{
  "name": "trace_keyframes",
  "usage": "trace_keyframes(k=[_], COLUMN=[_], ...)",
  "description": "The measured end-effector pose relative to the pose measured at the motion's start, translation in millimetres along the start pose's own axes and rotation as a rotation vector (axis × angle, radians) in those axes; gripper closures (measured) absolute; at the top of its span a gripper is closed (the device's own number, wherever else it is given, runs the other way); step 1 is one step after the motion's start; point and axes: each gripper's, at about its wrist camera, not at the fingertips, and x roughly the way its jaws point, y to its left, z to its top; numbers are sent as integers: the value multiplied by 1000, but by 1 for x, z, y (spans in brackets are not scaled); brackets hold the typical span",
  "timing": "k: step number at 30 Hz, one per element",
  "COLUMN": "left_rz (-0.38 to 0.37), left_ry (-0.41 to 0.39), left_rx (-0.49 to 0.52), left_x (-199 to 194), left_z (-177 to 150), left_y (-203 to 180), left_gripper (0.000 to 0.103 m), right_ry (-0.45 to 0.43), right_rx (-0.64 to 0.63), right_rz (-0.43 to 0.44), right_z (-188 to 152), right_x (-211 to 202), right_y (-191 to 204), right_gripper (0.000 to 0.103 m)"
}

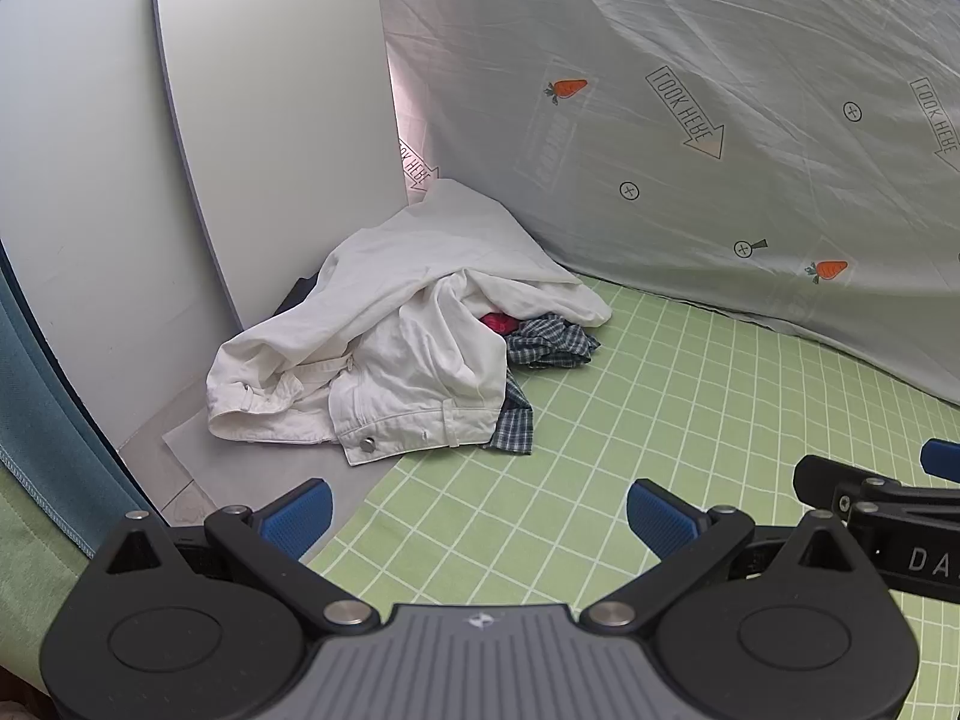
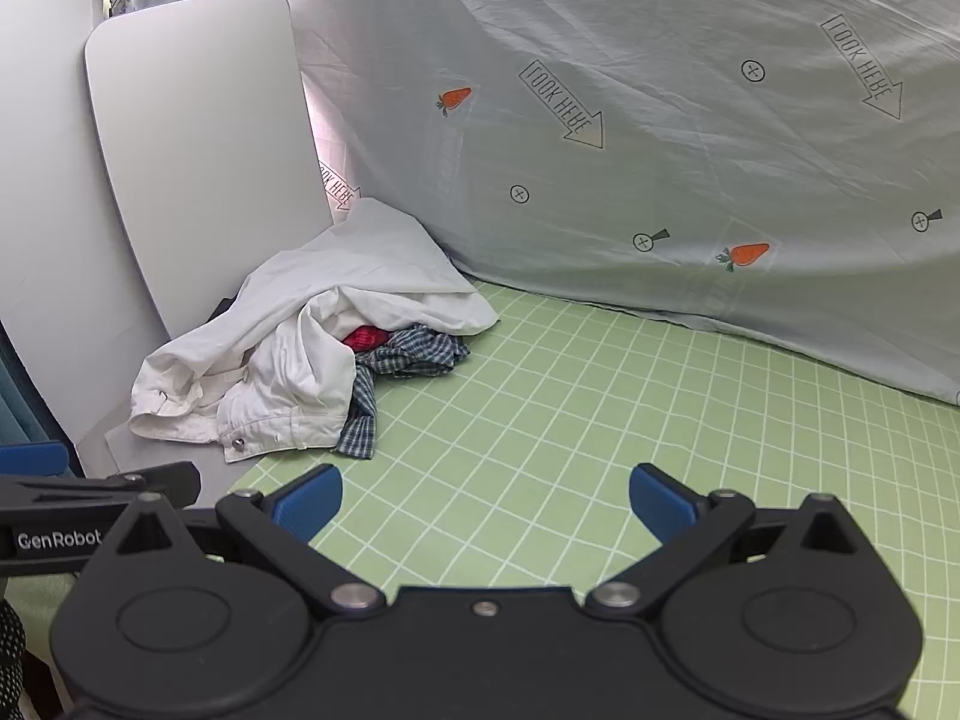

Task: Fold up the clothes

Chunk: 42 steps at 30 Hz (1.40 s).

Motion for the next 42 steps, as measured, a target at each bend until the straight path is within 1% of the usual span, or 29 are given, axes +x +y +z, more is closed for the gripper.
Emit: trace_keyframes(k=[21, 42], left_rz=[-4, -14], left_ry=[9, 27], left_rx=[4, -1], left_x=[2, 13], left_z=[0, 4], left_y=[-3, -2], left_gripper=[0, 0], right_ry=[6, 17], right_rx=[0, 2], right_rz=[-13, -20], right_z=[2, 3], right_x=[3, 11], right_y=[2, -1], right_gripper=[0, 0])
